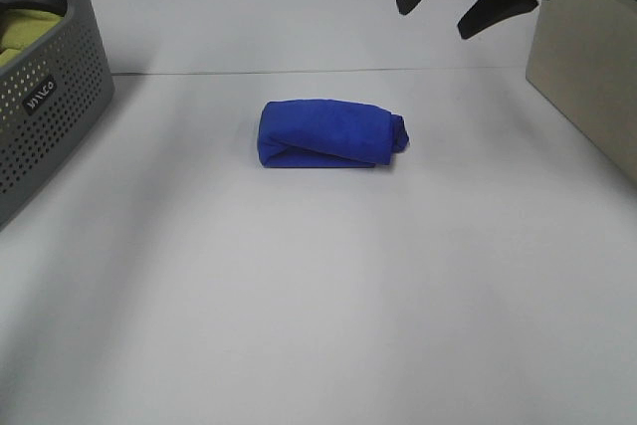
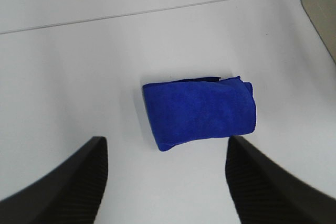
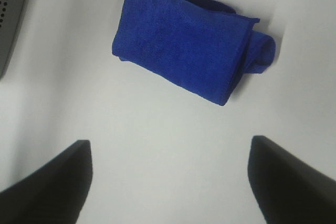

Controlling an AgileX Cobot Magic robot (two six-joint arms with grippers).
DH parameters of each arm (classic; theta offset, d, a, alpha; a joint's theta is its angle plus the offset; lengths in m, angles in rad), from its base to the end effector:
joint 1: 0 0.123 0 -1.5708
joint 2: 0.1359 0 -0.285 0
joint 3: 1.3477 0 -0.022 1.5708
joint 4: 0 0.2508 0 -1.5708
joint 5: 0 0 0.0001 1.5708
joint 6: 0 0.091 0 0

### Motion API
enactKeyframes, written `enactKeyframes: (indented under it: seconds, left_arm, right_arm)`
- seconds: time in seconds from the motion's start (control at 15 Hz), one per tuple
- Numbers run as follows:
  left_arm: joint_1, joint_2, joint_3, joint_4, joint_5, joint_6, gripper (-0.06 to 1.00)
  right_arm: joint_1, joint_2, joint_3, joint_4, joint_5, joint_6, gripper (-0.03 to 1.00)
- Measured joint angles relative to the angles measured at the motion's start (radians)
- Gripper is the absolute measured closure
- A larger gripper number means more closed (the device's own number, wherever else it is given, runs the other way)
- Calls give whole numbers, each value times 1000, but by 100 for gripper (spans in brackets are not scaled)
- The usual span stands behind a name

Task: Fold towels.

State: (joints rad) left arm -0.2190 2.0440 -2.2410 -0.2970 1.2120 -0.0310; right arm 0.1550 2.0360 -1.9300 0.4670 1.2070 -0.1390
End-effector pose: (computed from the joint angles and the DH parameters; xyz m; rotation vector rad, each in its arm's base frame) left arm 0.4349 -0.1223 0.3789 0.2201 2.4915 -0.4949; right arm 0.4320 0.1063 0.2988 -0.2759 2.7193 0.6509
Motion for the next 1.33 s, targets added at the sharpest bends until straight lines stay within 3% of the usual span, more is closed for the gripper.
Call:
enactKeyframes:
  seconds: [0.13, 0.27, 0.53, 0.6, 1.0, 1.2, 1.33]
  left_arm:
    - [0, -108, 100, 50, 0, 1, 32]
    - [0, -275, 299, 102, -2, 1, 32]
    - [0, -641, 811, 120, 1, 1, 32]
    - [0, -853, 1030, 121, -1, 1, 32]
    - [0, -1412, 1467, 122, -4, 46, 32]
    - [0, -1731, 1577, 122, 4, 59, 32]
    - [0, -1834, 1597, 122, 4, 109, 32]
  right_arm:
    - [0, -79, 46, -29, 0, 11, 20]
    - [0, -208, 143, -62, 1, 14, 20]
    - [0, -525, 462, -105, 2, 15, 20]
    - [0, -706, 655, -121, 6, 15, 20]
    - [0, -1242, 1143, -138, -44, 15, 20]
    - [0, -1529, 1276, -222, -43, 15, 20]
    - [0, -1655, 1305, -272, -43, 14, 20]
